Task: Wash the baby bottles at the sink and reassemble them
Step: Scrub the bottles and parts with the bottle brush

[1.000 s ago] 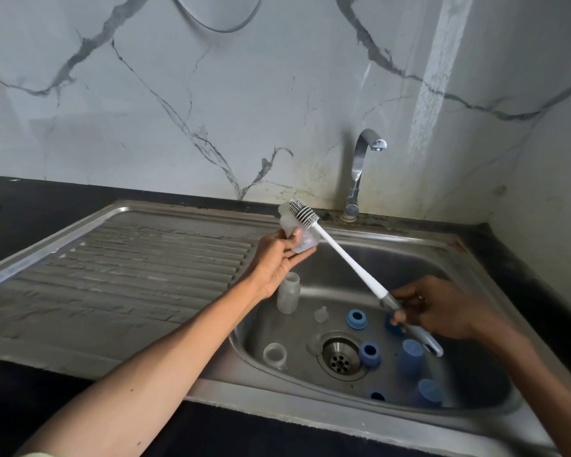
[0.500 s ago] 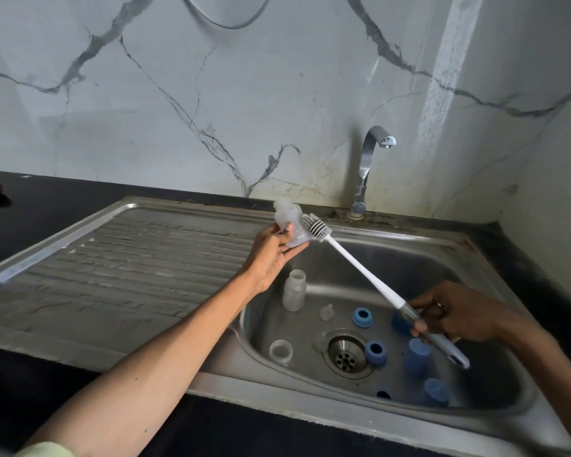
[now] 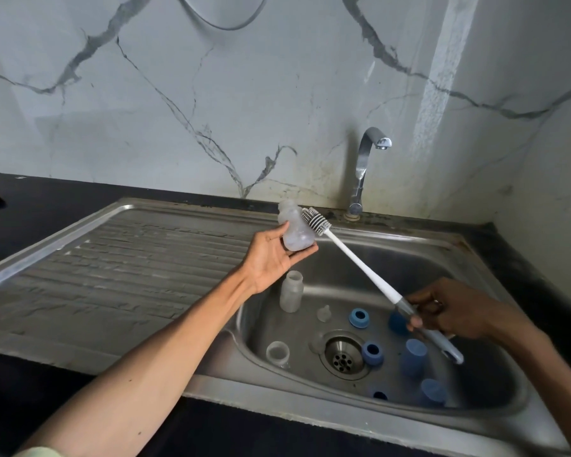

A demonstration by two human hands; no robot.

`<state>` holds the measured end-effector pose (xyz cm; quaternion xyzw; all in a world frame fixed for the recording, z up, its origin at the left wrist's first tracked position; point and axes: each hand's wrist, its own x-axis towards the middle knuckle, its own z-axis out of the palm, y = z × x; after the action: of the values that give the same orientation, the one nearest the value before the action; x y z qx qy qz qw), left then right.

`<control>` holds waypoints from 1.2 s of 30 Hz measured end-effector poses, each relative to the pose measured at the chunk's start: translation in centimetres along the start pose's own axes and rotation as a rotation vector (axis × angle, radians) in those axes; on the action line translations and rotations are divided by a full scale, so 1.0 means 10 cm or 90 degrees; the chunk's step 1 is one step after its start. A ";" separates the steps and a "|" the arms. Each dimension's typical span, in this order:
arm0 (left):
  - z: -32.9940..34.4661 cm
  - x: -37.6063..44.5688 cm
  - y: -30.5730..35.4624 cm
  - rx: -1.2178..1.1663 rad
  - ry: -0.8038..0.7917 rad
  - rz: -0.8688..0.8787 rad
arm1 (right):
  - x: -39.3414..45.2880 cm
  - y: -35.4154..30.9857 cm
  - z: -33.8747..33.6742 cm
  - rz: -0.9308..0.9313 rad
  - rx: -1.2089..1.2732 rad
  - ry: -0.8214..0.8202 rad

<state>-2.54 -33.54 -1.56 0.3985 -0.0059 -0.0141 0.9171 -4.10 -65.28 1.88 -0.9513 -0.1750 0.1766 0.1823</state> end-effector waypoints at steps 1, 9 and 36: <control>0.02 0.00 -0.02 0.014 0.008 0.000 | 0.01 -0.03 0.03 -0.005 0.006 0.005; 0.02 0.05 -0.04 0.129 0.046 0.053 | -0.02 -0.18 0.08 -0.036 -0.035 0.082; -0.05 0.01 0.05 0.119 -0.054 0.028 | -0.02 -0.14 0.05 0.005 -0.057 0.097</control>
<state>-2.38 -32.81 -1.52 0.4810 -0.0553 -0.0100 0.8749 -4.80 -64.01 2.04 -0.9698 -0.1647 0.0967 0.1518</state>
